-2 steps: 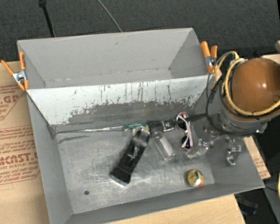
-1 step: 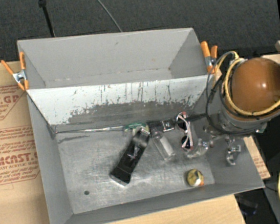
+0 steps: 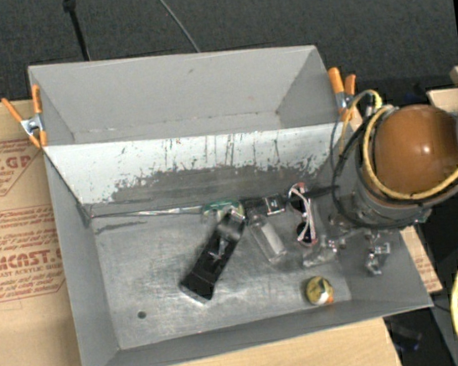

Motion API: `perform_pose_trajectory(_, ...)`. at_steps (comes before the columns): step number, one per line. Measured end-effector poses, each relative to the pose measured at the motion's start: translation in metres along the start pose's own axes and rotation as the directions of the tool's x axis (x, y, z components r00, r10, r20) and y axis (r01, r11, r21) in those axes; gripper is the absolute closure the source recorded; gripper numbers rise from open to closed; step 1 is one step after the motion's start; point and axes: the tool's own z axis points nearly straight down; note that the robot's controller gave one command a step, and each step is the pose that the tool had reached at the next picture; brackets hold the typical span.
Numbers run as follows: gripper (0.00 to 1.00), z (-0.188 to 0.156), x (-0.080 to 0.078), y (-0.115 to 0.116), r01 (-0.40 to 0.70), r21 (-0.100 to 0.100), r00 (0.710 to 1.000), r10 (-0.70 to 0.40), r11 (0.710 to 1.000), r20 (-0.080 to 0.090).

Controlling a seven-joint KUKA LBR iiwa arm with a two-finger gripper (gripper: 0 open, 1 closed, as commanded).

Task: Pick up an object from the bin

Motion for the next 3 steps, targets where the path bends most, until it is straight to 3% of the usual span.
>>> perform_pose_trajectory(1,1.00,0.045,-0.002,0.014,0.196,0.003,0.981,-0.196,0.981,0.004)
perform_pose_trajectory(2,1.00,0.045,-0.002,0.014,0.196,0.003,0.981,-0.196,0.981,0.004)
perform_pose_trajectory(3,1.00,-0.014,-0.003,0.018,0.261,-0.009,0.965,-0.261,0.965,0.002)
